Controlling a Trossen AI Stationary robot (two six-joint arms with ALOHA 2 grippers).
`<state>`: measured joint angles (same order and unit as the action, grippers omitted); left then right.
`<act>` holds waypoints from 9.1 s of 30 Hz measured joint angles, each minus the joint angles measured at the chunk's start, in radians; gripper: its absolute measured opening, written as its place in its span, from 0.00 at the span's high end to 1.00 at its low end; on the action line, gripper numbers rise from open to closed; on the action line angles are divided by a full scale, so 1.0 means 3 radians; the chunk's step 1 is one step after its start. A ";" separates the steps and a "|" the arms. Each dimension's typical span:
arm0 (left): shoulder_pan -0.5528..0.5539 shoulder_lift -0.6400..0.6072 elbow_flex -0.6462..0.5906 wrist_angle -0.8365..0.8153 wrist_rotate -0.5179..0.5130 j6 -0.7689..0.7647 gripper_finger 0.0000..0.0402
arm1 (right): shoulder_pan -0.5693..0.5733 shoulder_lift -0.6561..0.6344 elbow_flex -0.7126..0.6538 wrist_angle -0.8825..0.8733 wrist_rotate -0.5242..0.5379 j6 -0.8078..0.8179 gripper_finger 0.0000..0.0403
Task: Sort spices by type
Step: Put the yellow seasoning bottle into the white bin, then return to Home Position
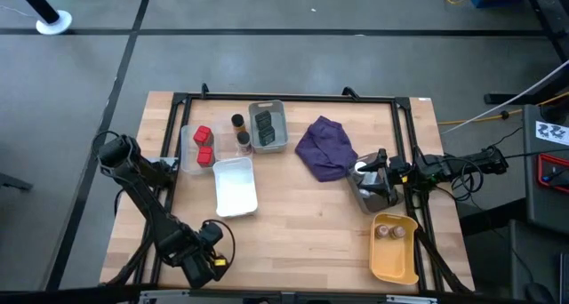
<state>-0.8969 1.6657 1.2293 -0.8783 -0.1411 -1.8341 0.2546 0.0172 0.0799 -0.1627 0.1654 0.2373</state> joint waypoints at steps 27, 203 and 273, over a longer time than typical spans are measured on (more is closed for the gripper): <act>-0.0009 -0.0005 -0.0139 0.0348 0.0223 -0.0035 0.47 | 0.0001 0.0001 0.0000 -0.0001 -0.0001 0.0001 0.29; 0.2643 -0.3727 -0.1855 0.1628 -0.0026 0.6364 0.30 | 0.0000 0.0001 0.0001 0.0000 0.0001 0.0000 0.29; 0.3128 -0.5503 -0.4067 0.3041 -0.0014 0.6114 0.30 | 0.0000 0.0002 -0.0226 0.1403 0.0525 -0.1371 0.29</act>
<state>0.0414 0.0147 0.0093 0.0338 -0.1452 0.0002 0.2546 0.0177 0.0122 0.2581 0.3228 -0.1741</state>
